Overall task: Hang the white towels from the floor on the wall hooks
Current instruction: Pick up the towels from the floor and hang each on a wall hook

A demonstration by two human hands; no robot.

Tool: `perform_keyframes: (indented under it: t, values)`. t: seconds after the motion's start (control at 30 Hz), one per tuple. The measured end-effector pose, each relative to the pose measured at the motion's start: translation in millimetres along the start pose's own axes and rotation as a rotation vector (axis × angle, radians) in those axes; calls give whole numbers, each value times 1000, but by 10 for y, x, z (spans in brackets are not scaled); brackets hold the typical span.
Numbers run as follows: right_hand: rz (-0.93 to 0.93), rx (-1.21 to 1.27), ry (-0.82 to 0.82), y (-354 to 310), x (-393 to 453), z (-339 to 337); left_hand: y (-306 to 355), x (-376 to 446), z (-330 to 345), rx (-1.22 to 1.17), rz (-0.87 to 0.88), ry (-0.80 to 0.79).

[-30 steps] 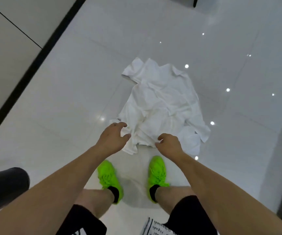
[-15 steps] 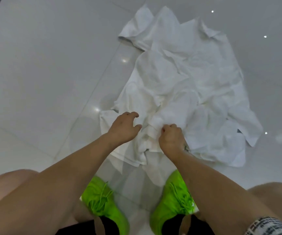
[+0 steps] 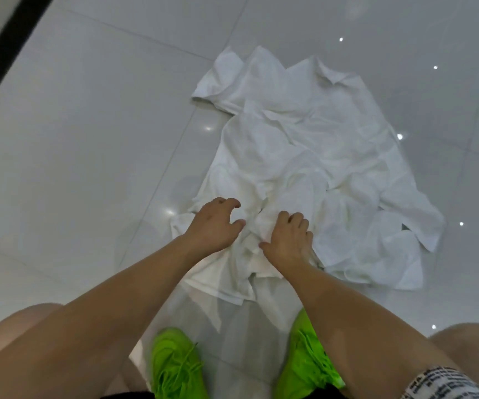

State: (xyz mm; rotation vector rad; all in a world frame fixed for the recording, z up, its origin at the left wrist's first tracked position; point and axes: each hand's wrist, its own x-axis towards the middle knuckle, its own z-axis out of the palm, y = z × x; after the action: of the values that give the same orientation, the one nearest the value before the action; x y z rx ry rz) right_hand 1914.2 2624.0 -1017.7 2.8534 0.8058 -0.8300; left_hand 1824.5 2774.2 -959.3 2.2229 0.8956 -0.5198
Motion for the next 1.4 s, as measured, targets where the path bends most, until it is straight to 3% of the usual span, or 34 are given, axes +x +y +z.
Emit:
perform_keyframes:
  t: [0.17, 0.33, 0.5, 0.73, 0.83, 0.97, 1.17, 1.4]
  values:
    - [23, 26, 104, -2, 124, 210, -126, 183, 245, 2, 7, -60]
    - [85, 445, -6, 62, -16, -202, 68, -66, -15, -3, -6, -88]
    - [115, 650, 43, 78, -774, -1427, 750, -941, -763, -10, -7, -142]
    - [37, 723, 190, -21, -2022, -4009, 2236, -2297, -2622, 41, 191, -98]
    - [-3, 705, 240, -67, -2543, -5139, 2872, -2771, -3458, 84, 339, -21]
    - [-10, 705, 422, -55, -3267, -6266, 3497, -3276, -4305, 149, 497, 143]
    - [49, 642, 597, 237, -4338, -7021, 4210, -4027, -4817, 203, 670, 275]
    - [218, 641, 805, 1310, -5616, -7113, 5217, -5000, -4490, 348, 877, 293]
